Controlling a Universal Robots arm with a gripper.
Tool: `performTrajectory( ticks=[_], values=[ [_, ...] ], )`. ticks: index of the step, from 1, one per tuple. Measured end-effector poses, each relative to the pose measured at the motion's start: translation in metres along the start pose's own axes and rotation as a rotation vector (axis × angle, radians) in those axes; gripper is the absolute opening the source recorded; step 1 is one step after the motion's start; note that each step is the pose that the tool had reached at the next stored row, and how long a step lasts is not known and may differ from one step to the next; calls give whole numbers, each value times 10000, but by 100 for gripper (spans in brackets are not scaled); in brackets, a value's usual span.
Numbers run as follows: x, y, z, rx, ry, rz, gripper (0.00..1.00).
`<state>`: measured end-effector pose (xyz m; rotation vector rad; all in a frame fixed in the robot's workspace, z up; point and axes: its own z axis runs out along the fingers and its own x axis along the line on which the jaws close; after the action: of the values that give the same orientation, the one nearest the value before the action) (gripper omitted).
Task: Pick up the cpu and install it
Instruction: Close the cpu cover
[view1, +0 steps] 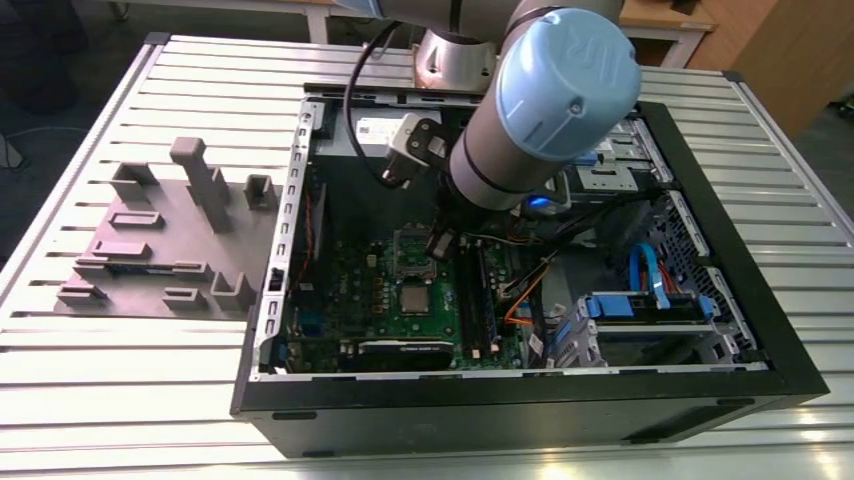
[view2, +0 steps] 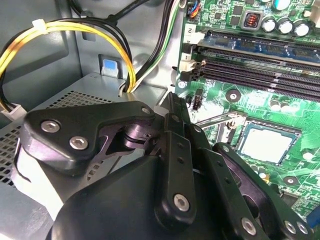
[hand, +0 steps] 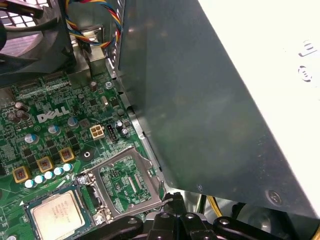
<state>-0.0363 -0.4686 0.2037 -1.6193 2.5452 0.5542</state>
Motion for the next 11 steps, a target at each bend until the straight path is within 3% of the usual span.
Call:
performTrajectory(
  ticks=[7, 11],
  values=[
    [-13, 16, -48, 6, 10, 2, 11],
    [-17, 22, -69, 45, 90, 14, 11]
  ],
)
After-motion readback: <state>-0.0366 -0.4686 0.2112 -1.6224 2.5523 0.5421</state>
